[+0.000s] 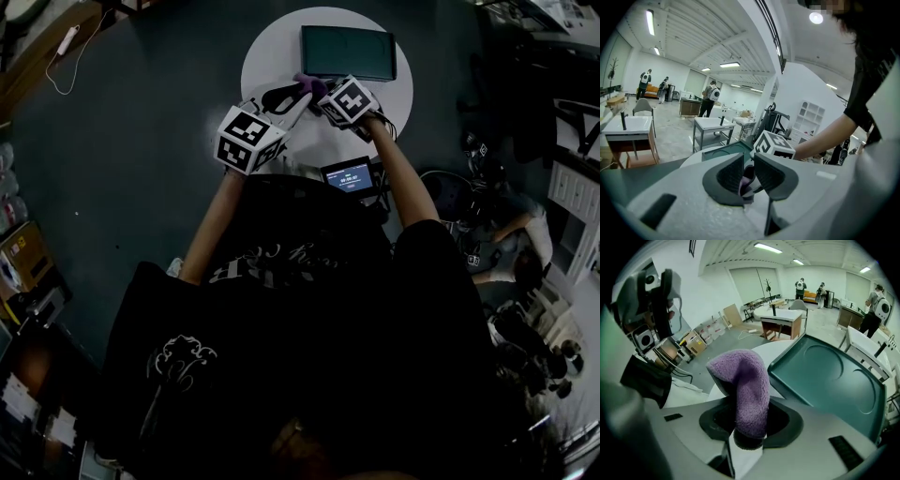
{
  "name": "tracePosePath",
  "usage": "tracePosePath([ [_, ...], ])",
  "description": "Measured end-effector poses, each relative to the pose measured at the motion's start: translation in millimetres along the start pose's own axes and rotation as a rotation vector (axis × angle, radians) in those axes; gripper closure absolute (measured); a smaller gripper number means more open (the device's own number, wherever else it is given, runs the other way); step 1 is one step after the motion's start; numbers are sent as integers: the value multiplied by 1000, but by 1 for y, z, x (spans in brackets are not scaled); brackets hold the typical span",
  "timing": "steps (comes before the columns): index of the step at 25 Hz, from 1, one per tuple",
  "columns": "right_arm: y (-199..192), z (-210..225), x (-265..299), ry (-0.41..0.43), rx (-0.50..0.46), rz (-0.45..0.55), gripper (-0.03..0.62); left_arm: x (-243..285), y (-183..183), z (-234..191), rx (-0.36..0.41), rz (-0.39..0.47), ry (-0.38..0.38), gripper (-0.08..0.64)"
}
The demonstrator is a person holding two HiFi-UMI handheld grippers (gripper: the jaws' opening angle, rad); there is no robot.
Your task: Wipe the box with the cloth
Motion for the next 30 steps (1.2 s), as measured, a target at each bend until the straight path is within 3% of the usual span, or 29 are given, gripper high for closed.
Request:
tracePosePath([
  [8, -16, 14, 31, -38, 153, -73, 482, -7, -2, -12, -30, 8, 14, 500],
  [11, -27, 21, 25, -18, 141, -88, 482, -1, 0, -12, -33, 10, 8, 499],
  [15, -32, 30, 14, -67, 97, -115, 482, -1, -1, -17, -34, 7, -10, 500],
  [22, -63, 49, -3, -89, 192, -133, 482, 16, 6, -12, -20, -6, -56, 500],
  [27, -74, 56, -17, -130, 207, -112, 482, 21, 8, -8, -4, -18, -87, 500],
  [30, -83, 55, -24, -108, 237, -101, 482, 27, 9, 0, 9, -27, -104, 500],
])
Point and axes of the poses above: the fingertips, and each gripper's own axes: x forward along the fingers, z to its right, y out of its top, the point moved 7 cm from there along -x, backward along the fingers, and after that the axes turned 2 degrees about -z, right-handed, at the moved point
